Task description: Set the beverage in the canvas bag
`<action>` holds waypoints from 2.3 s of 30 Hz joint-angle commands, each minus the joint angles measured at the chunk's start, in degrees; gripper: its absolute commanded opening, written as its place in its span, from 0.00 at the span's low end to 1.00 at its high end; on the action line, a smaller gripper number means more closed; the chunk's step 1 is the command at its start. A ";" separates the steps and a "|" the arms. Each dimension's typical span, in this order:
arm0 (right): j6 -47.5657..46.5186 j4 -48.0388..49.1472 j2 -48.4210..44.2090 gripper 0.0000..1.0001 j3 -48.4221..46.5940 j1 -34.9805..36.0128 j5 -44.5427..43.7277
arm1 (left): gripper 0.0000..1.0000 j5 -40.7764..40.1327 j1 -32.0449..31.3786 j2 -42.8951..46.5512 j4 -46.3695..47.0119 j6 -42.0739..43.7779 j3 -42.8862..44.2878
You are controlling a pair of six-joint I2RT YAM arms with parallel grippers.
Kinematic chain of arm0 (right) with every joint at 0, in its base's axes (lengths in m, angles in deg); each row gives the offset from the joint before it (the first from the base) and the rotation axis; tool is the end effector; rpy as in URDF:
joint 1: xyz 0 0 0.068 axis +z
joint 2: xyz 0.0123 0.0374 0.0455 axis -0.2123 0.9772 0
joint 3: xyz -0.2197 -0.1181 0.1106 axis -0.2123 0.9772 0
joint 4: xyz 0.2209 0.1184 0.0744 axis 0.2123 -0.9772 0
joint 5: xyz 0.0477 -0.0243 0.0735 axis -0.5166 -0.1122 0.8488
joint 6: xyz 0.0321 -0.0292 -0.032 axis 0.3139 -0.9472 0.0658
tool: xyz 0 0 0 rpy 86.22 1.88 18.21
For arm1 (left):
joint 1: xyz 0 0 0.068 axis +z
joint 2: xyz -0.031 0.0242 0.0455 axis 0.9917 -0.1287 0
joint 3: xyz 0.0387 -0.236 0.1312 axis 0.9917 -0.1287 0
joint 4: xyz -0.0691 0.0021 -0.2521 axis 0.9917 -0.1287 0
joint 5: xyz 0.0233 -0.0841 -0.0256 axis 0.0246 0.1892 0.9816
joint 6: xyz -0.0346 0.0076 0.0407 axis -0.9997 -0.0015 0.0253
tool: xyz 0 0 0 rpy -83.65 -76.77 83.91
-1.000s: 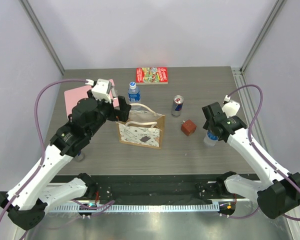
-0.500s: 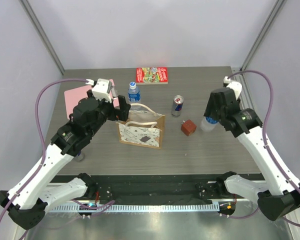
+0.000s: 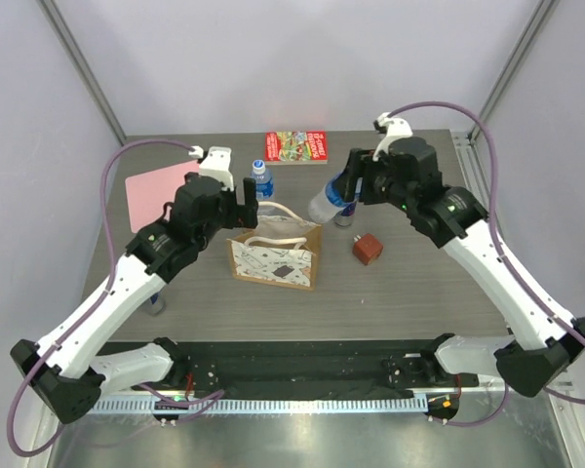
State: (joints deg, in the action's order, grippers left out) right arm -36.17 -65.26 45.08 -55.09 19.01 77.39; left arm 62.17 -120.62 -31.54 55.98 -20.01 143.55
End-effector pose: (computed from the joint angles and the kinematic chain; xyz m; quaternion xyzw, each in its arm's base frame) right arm 0.2187 0.1290 0.4332 -0.0542 0.8332 0.2026 0.5117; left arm 0.1876 -0.1311 0.3912 0.0490 0.8252 -0.1249 0.5487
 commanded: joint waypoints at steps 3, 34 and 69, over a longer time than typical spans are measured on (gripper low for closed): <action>-0.19 13.97 0.82 0.01 -5.79 5.03 4.31 | 0.85 -2.82 -0.21 -3.26 -3.15 -2.19 4.02; -7.05 29.44 2.32 0.01 10.64 15.14 -1.32 | 0.67 -5.46 -0.12 -11.96 -14.57 -6.58 9.12; -12.30 27.34 0.91 0.01 18.03 16.72 -9.74 | 0.29 -0.26 0.67 -21.81 -15.54 -13.79 1.38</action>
State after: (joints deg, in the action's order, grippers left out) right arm -43.91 -43.98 49.73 -33.08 35.58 74.57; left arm 67.48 -120.23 -53.52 43.20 -33.41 143.20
